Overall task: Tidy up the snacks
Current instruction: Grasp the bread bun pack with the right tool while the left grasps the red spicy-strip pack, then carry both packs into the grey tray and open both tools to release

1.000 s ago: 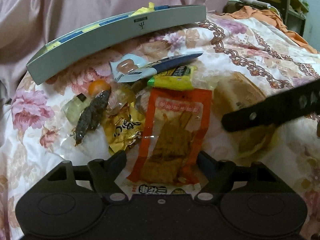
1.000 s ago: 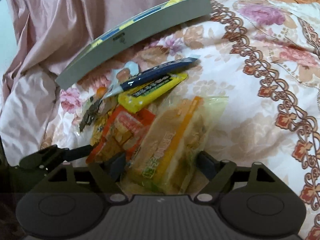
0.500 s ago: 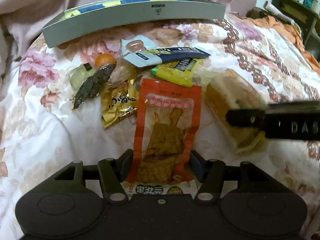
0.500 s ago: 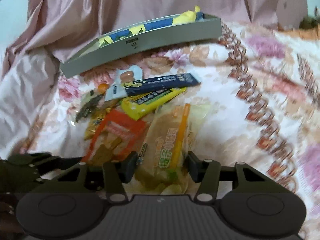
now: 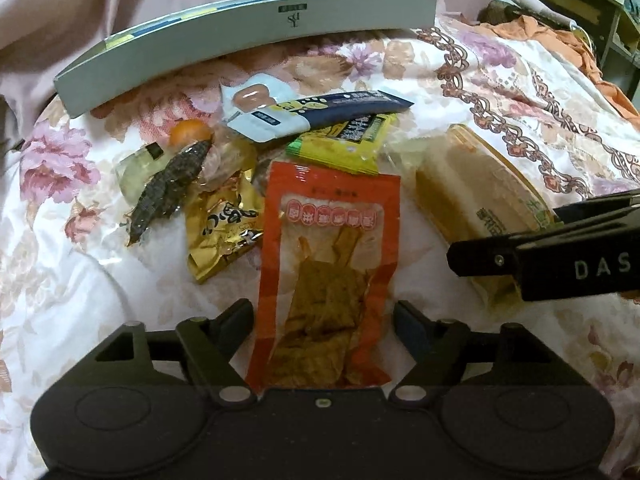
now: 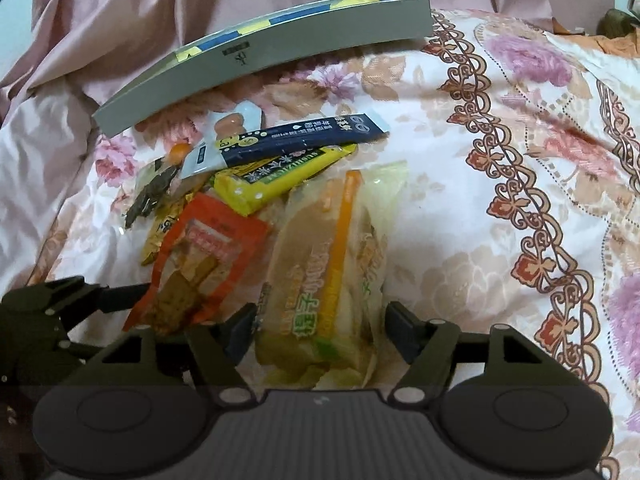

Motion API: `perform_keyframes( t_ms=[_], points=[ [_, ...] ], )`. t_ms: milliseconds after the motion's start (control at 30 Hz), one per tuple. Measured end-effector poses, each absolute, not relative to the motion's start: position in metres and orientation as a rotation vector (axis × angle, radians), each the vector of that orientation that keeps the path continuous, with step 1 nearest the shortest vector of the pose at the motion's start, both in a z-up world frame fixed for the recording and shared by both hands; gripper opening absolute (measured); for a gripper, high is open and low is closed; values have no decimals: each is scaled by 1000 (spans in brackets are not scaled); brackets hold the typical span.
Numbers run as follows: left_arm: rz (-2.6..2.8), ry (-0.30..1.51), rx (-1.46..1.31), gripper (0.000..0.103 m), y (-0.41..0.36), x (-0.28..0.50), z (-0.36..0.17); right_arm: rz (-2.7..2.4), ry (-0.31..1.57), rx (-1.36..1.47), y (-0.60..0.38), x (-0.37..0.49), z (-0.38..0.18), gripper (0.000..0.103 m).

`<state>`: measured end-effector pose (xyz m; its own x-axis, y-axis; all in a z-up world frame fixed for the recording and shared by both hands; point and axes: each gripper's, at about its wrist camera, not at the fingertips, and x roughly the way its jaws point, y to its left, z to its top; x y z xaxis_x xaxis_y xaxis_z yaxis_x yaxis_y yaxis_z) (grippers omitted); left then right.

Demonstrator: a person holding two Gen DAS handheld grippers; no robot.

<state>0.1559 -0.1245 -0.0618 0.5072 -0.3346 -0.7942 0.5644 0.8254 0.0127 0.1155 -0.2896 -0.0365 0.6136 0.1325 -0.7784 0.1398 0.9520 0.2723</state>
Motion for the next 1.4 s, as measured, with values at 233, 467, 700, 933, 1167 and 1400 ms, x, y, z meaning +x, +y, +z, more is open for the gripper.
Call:
perform_keyframes(
  t_ms=[233,467,700,933,1167,1400],
  points=[
    [-500,862,247,61,-124,149,-59,-12,882,278,-278,110,-37,64],
    [-449,838,161,53,-116,133,-53,7,821,145,-264,96,-26,53],
    [-395,824,92,51,-105,113,-49,-7,706,-192,-228,75,-18,53],
    [-372,794,64,50,-98,100,-40,-20,630,-229,-225,67,-9,53],
    [-336,716,19,51,-95,98,-22,-56,557,-217,-230,64,6,53],
    [-299,614,-37,51,-103,107,8,-57,469,-162,-241,60,35,53]
  ],
)
